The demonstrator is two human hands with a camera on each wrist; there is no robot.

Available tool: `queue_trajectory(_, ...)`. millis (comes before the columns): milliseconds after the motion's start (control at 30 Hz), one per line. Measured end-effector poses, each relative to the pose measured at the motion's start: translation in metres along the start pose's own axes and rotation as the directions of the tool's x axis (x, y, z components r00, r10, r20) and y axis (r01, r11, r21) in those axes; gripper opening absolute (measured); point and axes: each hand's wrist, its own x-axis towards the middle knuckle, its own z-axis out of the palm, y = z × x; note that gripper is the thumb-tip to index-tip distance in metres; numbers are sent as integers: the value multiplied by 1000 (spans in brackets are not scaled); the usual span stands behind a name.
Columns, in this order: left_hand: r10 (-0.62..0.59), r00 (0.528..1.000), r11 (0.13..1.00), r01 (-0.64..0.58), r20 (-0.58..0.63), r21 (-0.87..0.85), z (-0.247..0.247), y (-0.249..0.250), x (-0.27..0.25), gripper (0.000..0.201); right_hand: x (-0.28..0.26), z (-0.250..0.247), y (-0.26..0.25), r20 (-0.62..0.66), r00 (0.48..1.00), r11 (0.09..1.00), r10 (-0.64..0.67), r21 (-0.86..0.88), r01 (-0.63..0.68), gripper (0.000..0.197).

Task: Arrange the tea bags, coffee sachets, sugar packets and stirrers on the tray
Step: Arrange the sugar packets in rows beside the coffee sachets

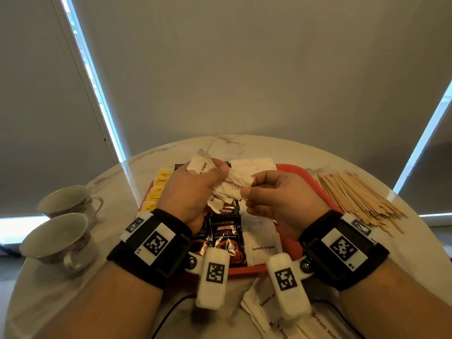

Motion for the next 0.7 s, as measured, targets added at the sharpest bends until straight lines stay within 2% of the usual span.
queue_trajectory(167, -50, 999, 999, 50, 14, -16, 1, -3, 0, 9, 0, -15, -8, -39, 998, 999, 48, -25, -49, 8)
queue_trajectory(267, -51, 999, 999, 51, 7, -8, -1, -4, 2, 12, -2, -31, -12, -137, 988, 997, 70, -9, -72, 12)
queue_trajectory(333, -50, 999, 999, 50, -9, -9, -4, -2, 5, 12, -4, -44, -11, -234, 964, 991, 129, -15, -136, 15)
queue_trajectory(467, -91, 995, 995, 90, -34, -52, -8, 0, 8, 14, -9, -67, 2, -417, 874, 943, 248, -104, -317, 10)
queue_trajectory(567, -99, 994, 994, 97, -35, -59, -7, 1, 7, 15, -15, -71, 6, -457, 837, 887, 301, -189, -421, 8)
queue_trajectory(700, -113, 993, 992, 110, -37, -67, -7, 4, 4, 16, -17, -71, 7, -476, 823, 852, 309, -247, -462, 10)
